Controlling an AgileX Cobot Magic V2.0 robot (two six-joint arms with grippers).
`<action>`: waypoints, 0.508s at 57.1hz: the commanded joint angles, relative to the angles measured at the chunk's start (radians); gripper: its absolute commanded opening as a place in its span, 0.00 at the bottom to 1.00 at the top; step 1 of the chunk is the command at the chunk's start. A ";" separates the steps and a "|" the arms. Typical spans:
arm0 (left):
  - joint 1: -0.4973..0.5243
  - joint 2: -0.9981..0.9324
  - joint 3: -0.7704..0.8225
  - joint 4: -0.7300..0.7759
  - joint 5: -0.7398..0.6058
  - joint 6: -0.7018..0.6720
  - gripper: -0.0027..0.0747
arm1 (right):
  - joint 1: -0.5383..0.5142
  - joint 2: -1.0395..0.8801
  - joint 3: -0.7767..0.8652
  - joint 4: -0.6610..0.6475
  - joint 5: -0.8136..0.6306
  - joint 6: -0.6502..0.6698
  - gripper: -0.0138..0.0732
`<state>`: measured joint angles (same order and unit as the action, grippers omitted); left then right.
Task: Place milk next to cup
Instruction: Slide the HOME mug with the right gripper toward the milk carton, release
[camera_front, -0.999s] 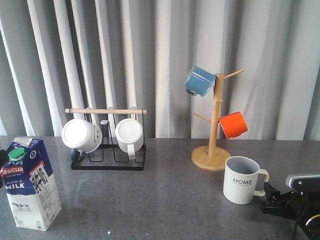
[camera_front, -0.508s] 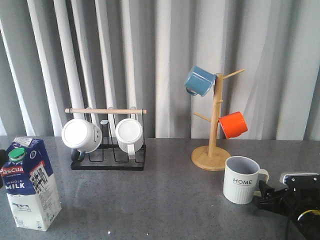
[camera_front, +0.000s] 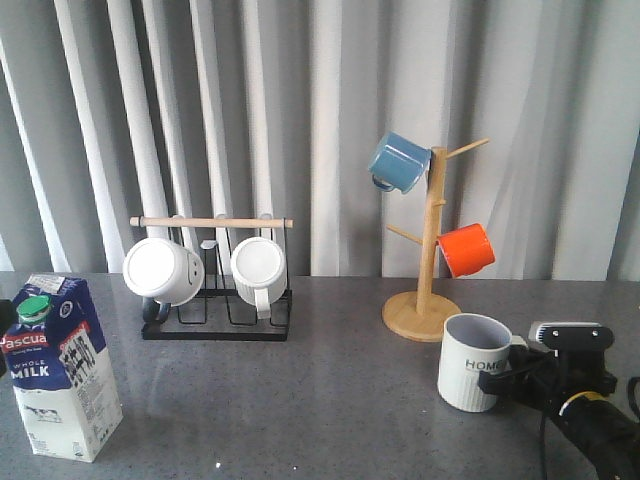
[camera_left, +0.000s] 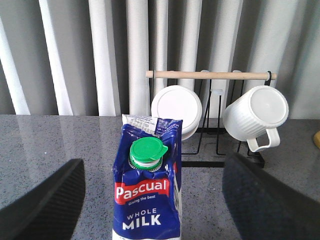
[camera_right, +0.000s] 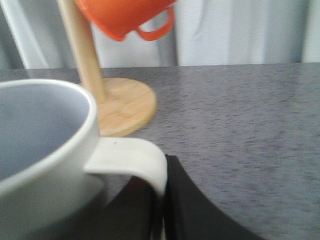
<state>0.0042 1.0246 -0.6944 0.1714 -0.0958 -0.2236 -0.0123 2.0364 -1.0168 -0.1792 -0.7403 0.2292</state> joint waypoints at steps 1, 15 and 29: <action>-0.006 -0.012 -0.035 -0.003 -0.069 0.000 0.73 | 0.054 -0.097 -0.033 -0.012 -0.041 0.009 0.15; -0.006 -0.012 -0.035 -0.003 -0.069 0.000 0.73 | 0.273 -0.182 -0.033 0.105 0.066 -0.022 0.15; -0.006 -0.012 -0.035 -0.003 -0.069 0.000 0.73 | 0.455 -0.147 -0.033 0.532 0.022 -0.246 0.15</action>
<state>0.0042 1.0246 -0.6944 0.1714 -0.0958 -0.2236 0.4026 1.9231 -1.0216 0.1941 -0.6153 0.0870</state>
